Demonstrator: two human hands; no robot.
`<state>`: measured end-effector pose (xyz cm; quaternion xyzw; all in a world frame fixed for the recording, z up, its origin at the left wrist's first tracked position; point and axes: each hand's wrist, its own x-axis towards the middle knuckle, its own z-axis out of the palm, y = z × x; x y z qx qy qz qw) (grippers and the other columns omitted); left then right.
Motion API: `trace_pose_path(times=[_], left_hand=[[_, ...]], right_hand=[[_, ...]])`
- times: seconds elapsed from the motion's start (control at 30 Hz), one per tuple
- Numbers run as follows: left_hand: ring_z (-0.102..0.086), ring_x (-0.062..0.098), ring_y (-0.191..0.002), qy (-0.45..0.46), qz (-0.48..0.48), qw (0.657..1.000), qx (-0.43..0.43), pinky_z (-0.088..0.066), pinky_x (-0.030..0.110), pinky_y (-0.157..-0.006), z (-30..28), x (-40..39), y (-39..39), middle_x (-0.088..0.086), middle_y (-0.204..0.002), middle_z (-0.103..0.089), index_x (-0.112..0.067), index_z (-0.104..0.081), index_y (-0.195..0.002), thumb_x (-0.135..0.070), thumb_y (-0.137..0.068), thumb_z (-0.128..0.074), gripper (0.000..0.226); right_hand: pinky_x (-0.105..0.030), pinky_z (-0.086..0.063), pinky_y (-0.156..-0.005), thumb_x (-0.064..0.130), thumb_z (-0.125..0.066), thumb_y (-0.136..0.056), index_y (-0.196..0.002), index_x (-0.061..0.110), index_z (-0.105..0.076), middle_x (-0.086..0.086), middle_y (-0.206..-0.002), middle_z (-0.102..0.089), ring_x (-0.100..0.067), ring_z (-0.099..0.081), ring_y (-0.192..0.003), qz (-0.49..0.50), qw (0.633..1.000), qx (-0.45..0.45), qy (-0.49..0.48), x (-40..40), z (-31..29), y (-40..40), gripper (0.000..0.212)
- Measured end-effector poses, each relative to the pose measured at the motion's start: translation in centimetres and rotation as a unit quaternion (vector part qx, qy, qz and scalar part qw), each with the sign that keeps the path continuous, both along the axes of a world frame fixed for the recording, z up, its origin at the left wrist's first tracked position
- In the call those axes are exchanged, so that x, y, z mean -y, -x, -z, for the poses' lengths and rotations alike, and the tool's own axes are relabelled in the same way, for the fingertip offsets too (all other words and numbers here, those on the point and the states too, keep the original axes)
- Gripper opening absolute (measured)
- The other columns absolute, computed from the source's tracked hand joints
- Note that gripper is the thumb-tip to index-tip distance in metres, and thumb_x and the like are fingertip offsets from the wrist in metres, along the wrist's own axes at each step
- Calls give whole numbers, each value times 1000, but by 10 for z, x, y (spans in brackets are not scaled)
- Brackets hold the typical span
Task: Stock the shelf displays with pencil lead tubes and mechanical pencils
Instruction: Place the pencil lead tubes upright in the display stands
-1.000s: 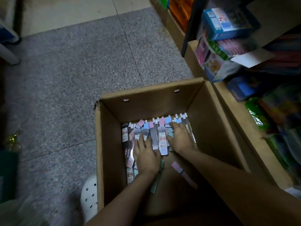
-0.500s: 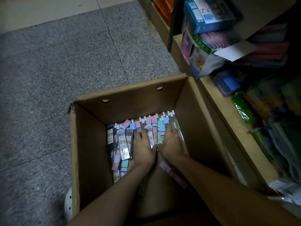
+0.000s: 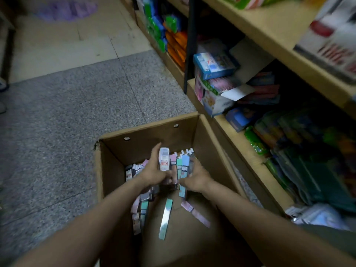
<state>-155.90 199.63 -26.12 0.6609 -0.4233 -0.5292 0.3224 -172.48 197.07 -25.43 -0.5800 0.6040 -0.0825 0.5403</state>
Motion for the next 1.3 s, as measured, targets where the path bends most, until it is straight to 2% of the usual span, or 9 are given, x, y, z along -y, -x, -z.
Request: trace_pose_path(times=[0.1, 0.27, 0.4, 0.53, 0.67, 0.93, 1.1, 1.2, 1.3], left_hand=[[-60, 11, -91, 68, 100, 992, 44, -56, 22, -63, -62, 14, -9, 5, -122, -49, -27, -22, -145, 13, -75, -72, 95], [-61, 14, -74, 131, 182, 973, 48, -54, 20, -59, -155, 29, 10, 10, -96, -56, -15, -23, -140, 20, -80, -62, 80], [-68, 15, -67, 164, 183, 967, -67, -59, 32, -60, -206, 33, 47, 15, -90, -60, -27, -33, -130, 21, -84, -54, 70], [-68, 24, -77, 208, 173, 950, -153, -58, 48, -72, -243, 40, 93, 12, -90, -65, -26, -34, -134, 15, -87, -55, 65], [-71, 22, -76, 215, 208, 931, -210, -59, 38, -65, -268, 41, 133, 12, -95, -65, -37, -36, -134, 12, -90, -54, 68], [-70, 23, -85, 206, 249, 914, -244, -59, 42, -73, -275, 47, 173, 7, -95, -70, -51, -29, -132, 10, -94, -49, 74], [-71, 15, -80, 216, 231, 917, -243, -60, 34, -71, -282, 54, 183, 13, -106, -65, -14, -44, -123, 5, -96, -50, 33], [-70, 18, -88, 218, 236, 917, -236, -60, 33, -75, -285, 58, 185, 12, -105, -67, -8, -46, -125, -1, -97, -50, 29], [-70, 19, -88, 221, 234, 916, -241, -60, 34, -74, -284, 63, 184, 13, -104, -68, -11, -48, -124, -5, -98, -49, 26]], right_hand=[[-35, -56, -79, -3, -72, -80, -140, 11, -30, -7, -109, -60, -15, -61, -92, -22, 997, 57, 35, -3, -42, 8, 74], [-16, -46, -43, -5, -74, -80, -150, 19, -19, 5, -67, -50, 2, -53, -41, -16, 989, 93, 115, -9, -132, 38, 92], [-30, -57, -52, 0, -79, -77, -137, 21, -36, -1, -70, -60, -13, -62, -55, 31, 974, 89, 206, -14, -210, 76, 76], [-24, -52, -47, 13, -84, -73, -121, 30, -39, 2, -69, -67, -10, -67, -56, 68, 946, 17, 316, -19, -273, 123, 68], [-40, -58, -67, 28, -87, -71, -115, 35, -36, 0, -82, -65, -11, -68, -67, 85, 907, -90, 403, -29, -319, 167, 68], [-46, -60, -67, 26, -81, -78, -107, 31, -41, -6, -81, -68, -15, -72, -63, 179, 846, -154, 478, -58, -375, 248, 50], [-38, -61, -65, 27, -81, -79, -101, 25, -49, 6, -85, -67, -8, -70, -68, 210, 792, -203, 535, -47, -403, 261, 39], [-13, -49, -53, 29, -78, -82, -95, 25, -52, 7, -76, -65, -3, -63, -62, 206, 766, -258, 551, -28, -408, 257, 30], [-26, -53, -62, 25, -77, -82, -95, 21, -56, 0, -89, -68, -11, -64, -71, 172, 758, -317, 543, -10, -404, 252, 25]])
